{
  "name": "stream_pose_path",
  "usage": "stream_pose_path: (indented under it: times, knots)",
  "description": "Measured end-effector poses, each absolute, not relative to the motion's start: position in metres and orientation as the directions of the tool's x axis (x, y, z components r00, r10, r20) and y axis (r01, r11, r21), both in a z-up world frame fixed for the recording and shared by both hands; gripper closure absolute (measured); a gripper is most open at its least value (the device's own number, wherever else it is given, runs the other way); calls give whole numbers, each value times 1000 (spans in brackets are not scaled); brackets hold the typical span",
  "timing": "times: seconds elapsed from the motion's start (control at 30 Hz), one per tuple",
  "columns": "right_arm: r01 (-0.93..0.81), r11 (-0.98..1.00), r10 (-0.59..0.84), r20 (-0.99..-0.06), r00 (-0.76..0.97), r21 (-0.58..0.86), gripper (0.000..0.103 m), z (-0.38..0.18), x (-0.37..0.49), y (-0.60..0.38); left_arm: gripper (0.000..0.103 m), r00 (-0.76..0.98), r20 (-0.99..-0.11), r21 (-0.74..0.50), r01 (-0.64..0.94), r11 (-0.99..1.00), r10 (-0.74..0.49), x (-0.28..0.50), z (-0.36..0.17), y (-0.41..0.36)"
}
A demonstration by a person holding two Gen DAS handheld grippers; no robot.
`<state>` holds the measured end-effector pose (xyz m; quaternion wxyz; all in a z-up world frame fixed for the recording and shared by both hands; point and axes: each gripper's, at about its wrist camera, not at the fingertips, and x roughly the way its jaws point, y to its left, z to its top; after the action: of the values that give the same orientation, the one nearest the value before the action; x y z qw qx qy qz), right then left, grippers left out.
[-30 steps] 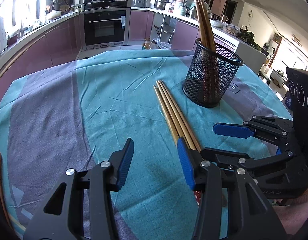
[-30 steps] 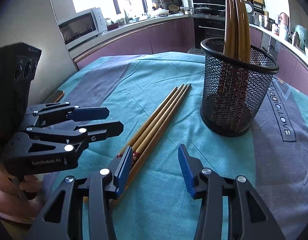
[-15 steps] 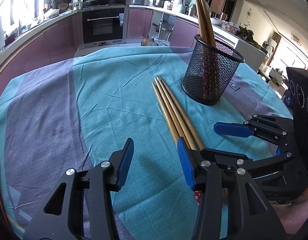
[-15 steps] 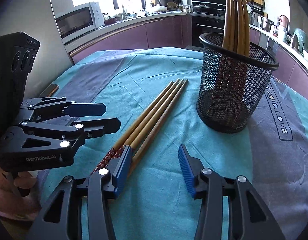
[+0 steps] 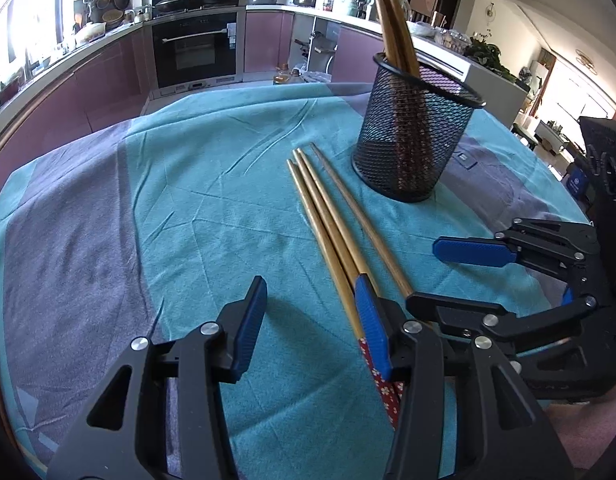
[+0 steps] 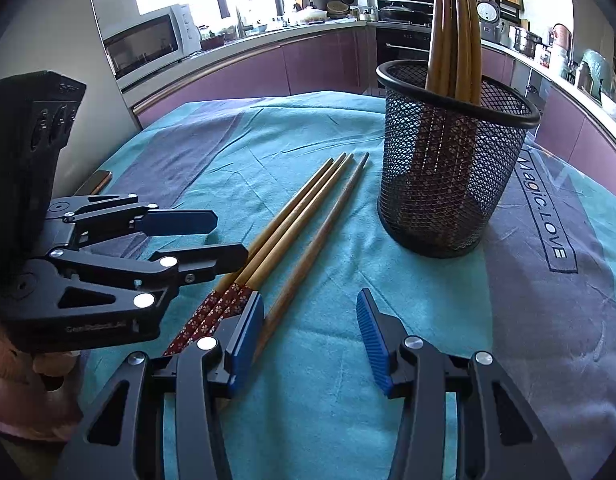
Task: Organize utensils
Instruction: 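Move both tools back down to the remaining chopsticks on the cloth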
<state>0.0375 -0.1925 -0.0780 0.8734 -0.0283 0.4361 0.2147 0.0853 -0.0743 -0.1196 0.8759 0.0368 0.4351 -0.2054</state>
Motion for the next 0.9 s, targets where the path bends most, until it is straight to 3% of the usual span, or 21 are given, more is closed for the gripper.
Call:
stream_pose_path:
  times: [0.23, 0.43, 0.53, 0.9]
  knots:
    - [-401, 905, 352, -775, 525, 140, 58, -78, 39, -192, 57, 529, -786, -106, 394, 913, -319, 91, -122, -78]
    - [-395, 909, 344, -778, 525, 135, 58, -77, 40, -194, 72, 535, -793, -85, 377, 922, -291, 93, -123, -78]
    - [-396, 910, 337, -781, 525, 126, 58, -76, 41, -193, 75, 528, -796, -100, 368, 924, -296, 96, -121, -75]
    - [-369, 921, 317, -784, 534, 121, 73, -79, 78, -179, 75, 512, -809, -93, 373, 923, -288, 119, -121, -83]
